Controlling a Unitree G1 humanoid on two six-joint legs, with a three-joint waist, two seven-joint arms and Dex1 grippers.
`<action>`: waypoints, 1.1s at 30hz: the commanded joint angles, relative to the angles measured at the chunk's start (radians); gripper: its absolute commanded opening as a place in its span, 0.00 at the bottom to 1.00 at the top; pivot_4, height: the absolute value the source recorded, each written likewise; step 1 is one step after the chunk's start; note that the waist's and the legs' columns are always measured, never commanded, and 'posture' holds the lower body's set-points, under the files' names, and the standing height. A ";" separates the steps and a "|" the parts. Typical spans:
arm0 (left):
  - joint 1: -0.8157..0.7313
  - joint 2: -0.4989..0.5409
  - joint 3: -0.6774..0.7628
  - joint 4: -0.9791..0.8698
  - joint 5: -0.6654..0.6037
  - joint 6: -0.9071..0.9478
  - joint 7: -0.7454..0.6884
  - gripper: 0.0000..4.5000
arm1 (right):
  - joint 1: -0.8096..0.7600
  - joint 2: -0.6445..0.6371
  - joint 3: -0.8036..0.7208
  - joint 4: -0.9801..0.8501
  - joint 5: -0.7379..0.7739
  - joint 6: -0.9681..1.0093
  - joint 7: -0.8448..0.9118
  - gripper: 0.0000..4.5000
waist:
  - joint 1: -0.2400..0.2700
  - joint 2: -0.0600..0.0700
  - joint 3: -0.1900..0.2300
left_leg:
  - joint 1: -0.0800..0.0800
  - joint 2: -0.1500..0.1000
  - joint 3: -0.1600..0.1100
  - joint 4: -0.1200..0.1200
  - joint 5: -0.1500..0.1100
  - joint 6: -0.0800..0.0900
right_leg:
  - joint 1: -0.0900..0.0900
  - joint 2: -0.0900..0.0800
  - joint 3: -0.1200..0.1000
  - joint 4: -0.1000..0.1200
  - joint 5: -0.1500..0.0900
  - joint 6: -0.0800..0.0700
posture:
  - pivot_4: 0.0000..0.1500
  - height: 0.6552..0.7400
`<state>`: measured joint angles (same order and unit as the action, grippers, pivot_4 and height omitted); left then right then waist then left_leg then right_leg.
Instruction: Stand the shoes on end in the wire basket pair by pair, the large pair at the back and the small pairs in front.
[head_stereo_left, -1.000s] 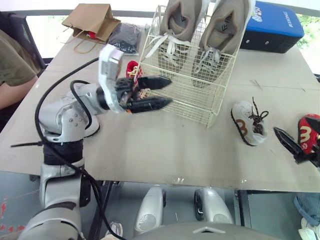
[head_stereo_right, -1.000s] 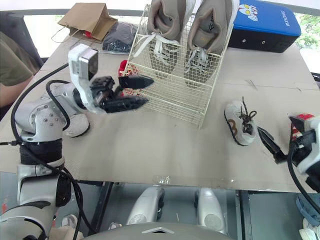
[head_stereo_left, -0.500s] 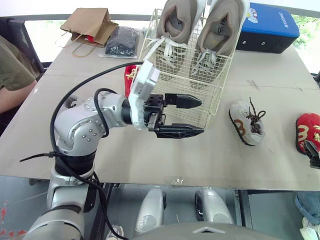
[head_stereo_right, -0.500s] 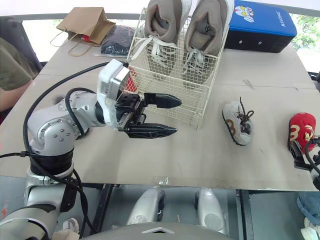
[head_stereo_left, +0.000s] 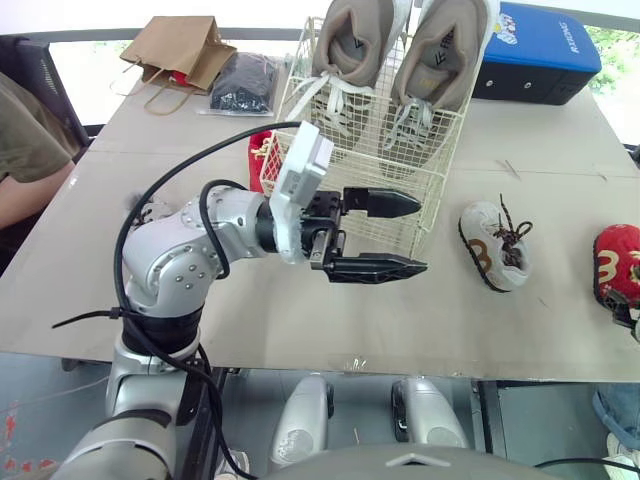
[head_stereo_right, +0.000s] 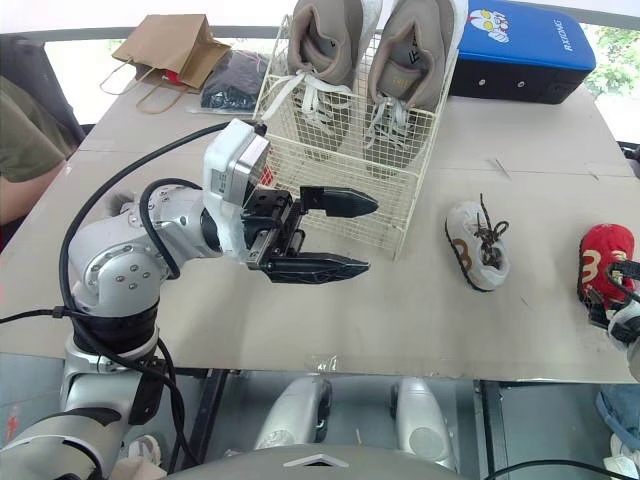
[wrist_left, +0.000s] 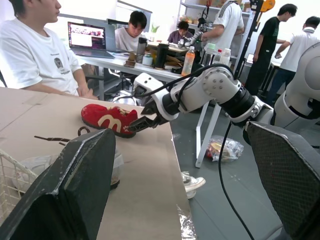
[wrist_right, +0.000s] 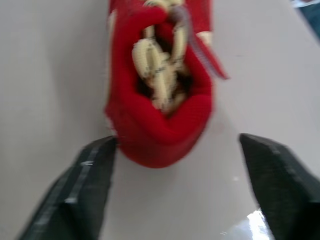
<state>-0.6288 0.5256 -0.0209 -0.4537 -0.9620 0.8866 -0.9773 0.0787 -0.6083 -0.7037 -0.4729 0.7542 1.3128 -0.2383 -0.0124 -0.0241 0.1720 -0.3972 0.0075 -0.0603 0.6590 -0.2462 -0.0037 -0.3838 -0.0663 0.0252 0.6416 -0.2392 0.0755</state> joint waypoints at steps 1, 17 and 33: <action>0.005 0.011 0.019 -0.030 -0.021 -0.016 0.003 1.00 | 0.009 -0.016 -0.002 0.003 -0.062 -0.066 0.054 0.39 | 0.001 0.000 0.000 | 0.000 0.000 0.000 0.000 0.000 0.000 | 0.000 0.000 0.000 0.000 0.000 0.001 | 1.00 1.00; -0.171 -0.007 0.122 0.244 -0.135 0.204 0.274 1.00 | 0.134 -0.515 -0.338 -0.171 -0.056 -0.492 0.955 0.01 | -0.005 0.006 0.004 | 0.001 0.001 0.000 -0.002 0.000 0.000 | -0.001 0.003 0.002 -0.001 -0.001 0.007 | 1.00 1.00; -0.715 0.170 -0.294 0.712 0.103 0.402 -0.311 1.00 | -0.321 -1.118 0.361 -0.042 0.032 -1.182 1.184 0.01 | -0.002 0.006 0.011 | -0.014 -0.003 -0.001 -0.007 0.000 -0.002 | -0.014 -0.004 -0.002 -0.006 -0.001 0.006 | 1.00 1.00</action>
<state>-1.3082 0.6822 -0.2707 0.2679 -0.8957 1.2890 -1.2102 -0.0949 -1.7639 -0.4952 -0.5576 0.8533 0.2629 1.0002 -0.0139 -0.0181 0.1825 -0.4161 0.0045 -0.0603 0.6529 -0.2442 -0.0078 -0.4039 -0.0705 0.0243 0.6376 -0.2399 0.0814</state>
